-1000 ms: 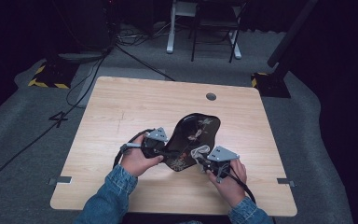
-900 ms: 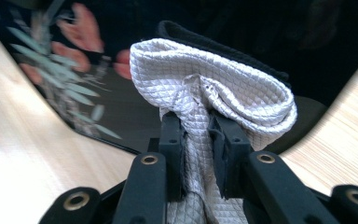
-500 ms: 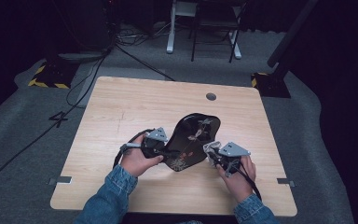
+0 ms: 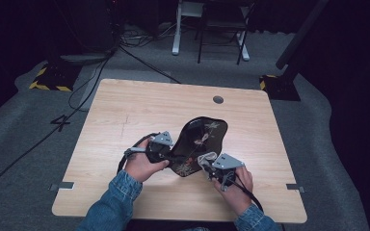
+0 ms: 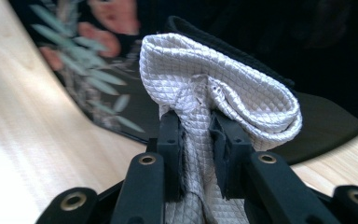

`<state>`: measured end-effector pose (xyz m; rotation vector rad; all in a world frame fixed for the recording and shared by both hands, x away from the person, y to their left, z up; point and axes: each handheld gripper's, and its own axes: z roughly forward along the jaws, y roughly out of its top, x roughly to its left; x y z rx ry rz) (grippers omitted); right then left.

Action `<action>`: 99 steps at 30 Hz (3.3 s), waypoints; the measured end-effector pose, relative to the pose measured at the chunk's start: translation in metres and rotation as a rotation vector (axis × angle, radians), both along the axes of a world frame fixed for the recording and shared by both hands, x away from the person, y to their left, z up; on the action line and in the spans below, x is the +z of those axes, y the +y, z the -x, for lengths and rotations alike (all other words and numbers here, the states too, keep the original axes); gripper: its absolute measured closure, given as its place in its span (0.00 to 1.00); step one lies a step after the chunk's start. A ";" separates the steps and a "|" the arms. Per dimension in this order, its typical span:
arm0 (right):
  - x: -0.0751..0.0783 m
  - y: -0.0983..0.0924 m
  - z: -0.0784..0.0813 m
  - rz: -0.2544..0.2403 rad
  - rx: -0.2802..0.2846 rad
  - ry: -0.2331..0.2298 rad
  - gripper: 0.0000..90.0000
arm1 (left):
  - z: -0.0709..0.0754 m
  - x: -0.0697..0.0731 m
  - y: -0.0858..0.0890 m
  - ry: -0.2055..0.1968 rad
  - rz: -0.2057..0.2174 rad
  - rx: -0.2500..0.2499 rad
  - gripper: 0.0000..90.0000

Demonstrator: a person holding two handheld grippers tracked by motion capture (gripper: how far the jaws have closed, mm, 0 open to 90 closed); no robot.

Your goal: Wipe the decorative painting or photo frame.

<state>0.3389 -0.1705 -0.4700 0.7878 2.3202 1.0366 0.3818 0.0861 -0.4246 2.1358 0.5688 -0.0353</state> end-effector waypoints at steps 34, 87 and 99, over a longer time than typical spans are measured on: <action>0.001 -0.038 -0.019 -0.007 -0.111 0.002 0.83 | 0.000 0.000 0.000 0.007 0.003 0.000 0.87; -0.019 0.022 0.004 0.060 0.143 0.079 0.82 | 0.001 0.001 -0.002 0.016 -0.008 0.028 0.88; -0.020 0.007 -0.006 0.048 0.103 0.105 0.84 | 0.000 0.000 -0.001 0.018 -0.005 0.018 0.87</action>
